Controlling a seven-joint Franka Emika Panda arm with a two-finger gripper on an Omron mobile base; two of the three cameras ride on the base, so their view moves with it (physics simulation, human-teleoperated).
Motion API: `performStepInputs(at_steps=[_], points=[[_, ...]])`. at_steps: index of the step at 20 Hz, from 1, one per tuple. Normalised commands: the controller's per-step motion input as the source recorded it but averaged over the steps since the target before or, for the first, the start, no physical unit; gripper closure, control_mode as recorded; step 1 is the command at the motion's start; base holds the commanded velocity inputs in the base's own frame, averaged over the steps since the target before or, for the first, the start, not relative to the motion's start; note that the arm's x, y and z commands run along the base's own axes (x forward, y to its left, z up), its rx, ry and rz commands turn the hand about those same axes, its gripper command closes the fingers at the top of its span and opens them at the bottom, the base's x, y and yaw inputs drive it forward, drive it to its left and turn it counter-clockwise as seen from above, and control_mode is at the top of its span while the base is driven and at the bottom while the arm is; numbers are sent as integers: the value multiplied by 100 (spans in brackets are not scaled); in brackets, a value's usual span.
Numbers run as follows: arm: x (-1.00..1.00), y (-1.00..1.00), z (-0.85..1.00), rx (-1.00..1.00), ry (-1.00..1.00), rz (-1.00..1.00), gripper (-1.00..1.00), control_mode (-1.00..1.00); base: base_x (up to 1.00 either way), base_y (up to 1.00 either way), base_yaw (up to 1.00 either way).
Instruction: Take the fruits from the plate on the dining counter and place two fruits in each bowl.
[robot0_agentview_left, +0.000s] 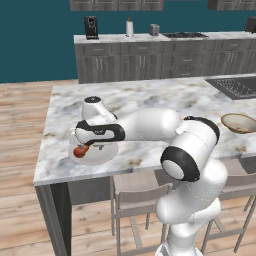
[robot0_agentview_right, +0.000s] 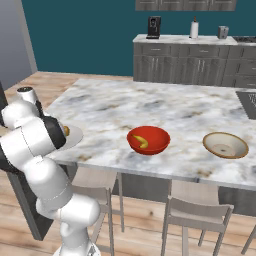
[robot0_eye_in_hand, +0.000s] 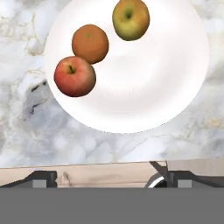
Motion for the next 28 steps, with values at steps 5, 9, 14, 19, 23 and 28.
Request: performStepInputs(at_steps=[5, 9, 14, 19, 23, 28], points=[[39, 24, -32, -1, 1, 0, -100, -100, 0, 0, 0], [36, 31, -21, -2, 1, 0, -100, -100, 0, 0, 0], [42, 24, -8, -1, 1, 0, -100, -100, 0, 0, 0], [33, 3, -8, 0, 1, 0, -100, -100, 0, 0, 0], [17, 2, -25, 0, 3, 0, -100, -100, 0, 0, 0], [12, 7, -32, 0, 4, 0, -100, -100, 0, 0, 0]])
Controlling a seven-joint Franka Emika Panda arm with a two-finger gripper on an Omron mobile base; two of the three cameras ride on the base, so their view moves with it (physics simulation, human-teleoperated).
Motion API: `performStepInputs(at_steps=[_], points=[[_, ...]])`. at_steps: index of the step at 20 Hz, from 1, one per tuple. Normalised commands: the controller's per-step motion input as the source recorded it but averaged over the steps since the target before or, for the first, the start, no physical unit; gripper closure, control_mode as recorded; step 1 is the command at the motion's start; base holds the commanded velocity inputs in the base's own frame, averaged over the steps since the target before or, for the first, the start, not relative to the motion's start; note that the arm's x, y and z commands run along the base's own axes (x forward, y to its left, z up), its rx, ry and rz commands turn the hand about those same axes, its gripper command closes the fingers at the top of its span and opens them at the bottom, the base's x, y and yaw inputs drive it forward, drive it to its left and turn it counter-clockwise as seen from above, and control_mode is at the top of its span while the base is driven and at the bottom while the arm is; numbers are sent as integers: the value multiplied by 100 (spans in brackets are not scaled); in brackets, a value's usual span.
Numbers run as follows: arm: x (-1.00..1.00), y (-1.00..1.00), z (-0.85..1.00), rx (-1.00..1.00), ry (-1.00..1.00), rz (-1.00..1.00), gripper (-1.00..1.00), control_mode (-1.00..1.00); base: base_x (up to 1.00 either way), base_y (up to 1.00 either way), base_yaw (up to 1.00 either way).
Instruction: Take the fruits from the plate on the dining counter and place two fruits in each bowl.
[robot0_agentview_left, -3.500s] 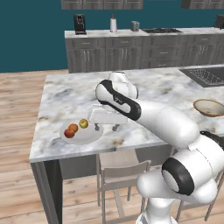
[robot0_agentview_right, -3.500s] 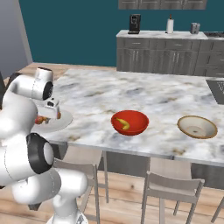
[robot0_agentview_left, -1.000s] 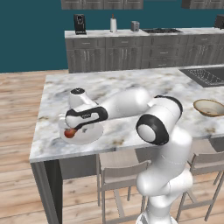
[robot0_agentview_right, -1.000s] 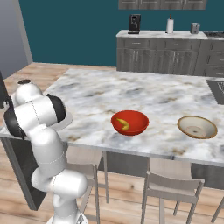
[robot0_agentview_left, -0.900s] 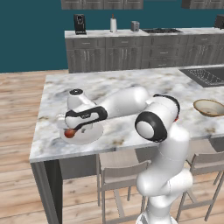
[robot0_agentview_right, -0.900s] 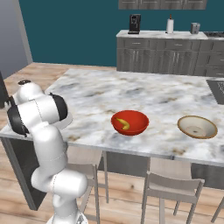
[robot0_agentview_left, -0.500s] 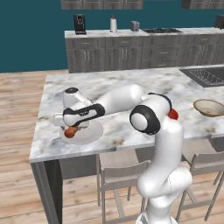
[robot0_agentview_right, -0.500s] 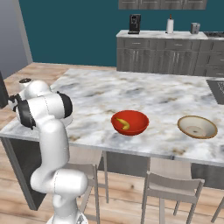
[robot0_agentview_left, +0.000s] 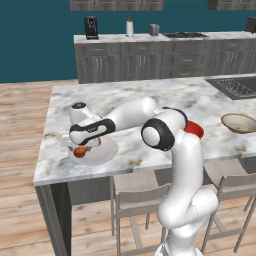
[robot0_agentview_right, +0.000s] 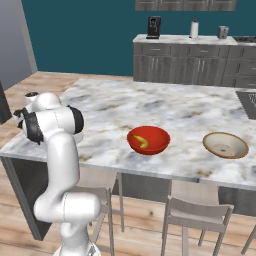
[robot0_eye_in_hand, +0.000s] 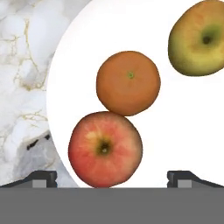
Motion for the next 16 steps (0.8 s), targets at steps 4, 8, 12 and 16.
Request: performStepInputs(at_steps=[4, 8, 12, 16], points=[[13, 2, -27, 0, 2, 0, -100, -100, 0, 0, 0], [17, 1, -21, 0, 1, 0, -100, -100, 0, 0, 0], [14, 4, -21, 0, 2, 0, -100, -100, 0, 0, 0], [1, 1, -5, 0, 1, 0, 100, -100, 0, 0, 0]])
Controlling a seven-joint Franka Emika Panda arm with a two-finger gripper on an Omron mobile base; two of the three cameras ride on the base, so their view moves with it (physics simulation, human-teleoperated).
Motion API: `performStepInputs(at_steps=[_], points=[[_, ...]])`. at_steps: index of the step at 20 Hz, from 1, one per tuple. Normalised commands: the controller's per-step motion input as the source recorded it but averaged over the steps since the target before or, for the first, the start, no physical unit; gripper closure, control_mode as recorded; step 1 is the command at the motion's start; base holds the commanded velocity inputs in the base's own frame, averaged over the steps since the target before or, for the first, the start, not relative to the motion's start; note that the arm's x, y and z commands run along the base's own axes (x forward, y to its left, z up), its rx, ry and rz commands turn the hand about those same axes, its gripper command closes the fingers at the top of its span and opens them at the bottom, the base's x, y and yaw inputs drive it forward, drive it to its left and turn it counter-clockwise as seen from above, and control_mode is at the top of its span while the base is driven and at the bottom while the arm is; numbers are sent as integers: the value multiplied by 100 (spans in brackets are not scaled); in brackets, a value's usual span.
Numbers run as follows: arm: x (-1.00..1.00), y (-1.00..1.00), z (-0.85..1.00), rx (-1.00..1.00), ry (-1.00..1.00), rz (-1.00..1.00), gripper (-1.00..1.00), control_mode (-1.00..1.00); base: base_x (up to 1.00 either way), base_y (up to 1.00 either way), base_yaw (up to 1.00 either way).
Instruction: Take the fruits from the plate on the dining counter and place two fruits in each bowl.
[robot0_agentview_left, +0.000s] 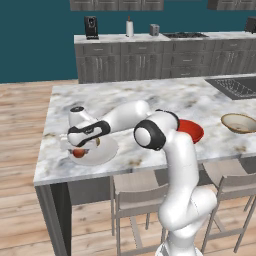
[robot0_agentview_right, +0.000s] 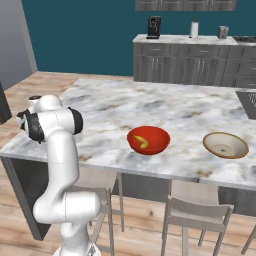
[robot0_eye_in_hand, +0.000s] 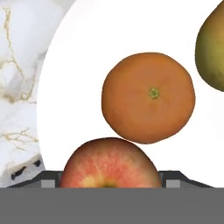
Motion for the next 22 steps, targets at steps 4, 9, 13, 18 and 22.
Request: performStepInputs(at_steps=[4, 9, 13, 18, 22], points=[[-2, 0, 1, 0, 0, 0, 100, -100, 0, 0, 0], [-33, -13, 38, 0, 0, 0, 100, -100, 0, 0, 0], [-74, -39, 60, 0, 0, 0, 100, -100, 0, 0, 0], [-78, -68, 57, 0, 0, 0, 100, -100, 0, 0, 0], [-60, -77, 54, 0, 0, 0, 100, -100, 0, 0, 0]])
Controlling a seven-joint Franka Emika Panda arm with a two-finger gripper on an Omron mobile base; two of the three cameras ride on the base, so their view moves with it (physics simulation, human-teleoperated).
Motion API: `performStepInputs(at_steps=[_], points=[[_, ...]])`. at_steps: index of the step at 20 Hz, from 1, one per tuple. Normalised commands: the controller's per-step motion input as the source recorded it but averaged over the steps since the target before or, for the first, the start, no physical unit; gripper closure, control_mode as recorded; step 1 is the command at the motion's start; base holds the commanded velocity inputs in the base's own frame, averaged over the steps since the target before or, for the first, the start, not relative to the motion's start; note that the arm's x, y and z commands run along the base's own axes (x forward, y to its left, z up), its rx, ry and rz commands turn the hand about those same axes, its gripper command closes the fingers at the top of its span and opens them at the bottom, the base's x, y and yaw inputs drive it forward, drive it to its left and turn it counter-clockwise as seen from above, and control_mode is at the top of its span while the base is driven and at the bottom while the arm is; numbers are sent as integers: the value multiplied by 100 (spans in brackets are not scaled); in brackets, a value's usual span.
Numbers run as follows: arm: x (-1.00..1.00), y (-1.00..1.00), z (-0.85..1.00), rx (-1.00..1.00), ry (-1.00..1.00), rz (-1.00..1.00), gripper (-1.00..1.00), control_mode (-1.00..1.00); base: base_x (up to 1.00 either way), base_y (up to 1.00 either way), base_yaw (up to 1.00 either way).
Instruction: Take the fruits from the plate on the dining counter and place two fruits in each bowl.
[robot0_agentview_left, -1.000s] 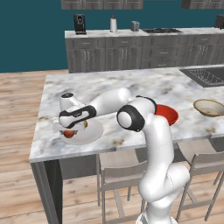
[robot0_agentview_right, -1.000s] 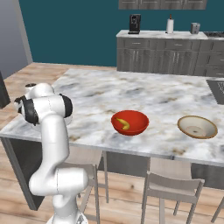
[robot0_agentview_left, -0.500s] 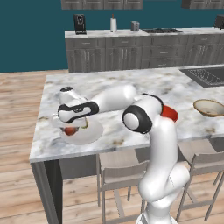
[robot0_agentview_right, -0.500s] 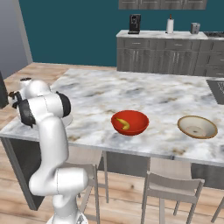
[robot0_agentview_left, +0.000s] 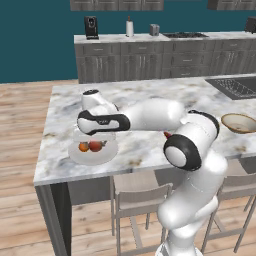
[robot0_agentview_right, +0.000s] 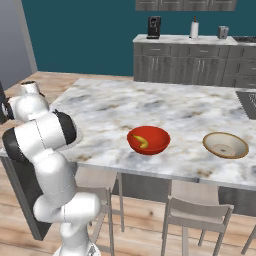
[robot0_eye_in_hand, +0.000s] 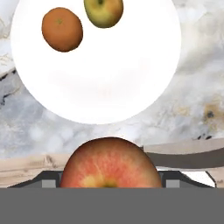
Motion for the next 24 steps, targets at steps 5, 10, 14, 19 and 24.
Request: performStepInputs(at_steps=[5, 10, 14, 19, 24], points=[[-34, -87, 55, -1, 0, 0, 100, -100, 0, 0, 0], [-22, -99, 52, 0, 0, 0, 100, -100, 0, 0, 0], [-3, -100, 40, 0, 0, 0, 100, -100, 0, 0, 0], [0, -100, 21, 0, 0, 0, 100, -100, 0, 0, 0], [7, -100, 1, 0, -2, 4, 100, -100, 0, 0, 0]])
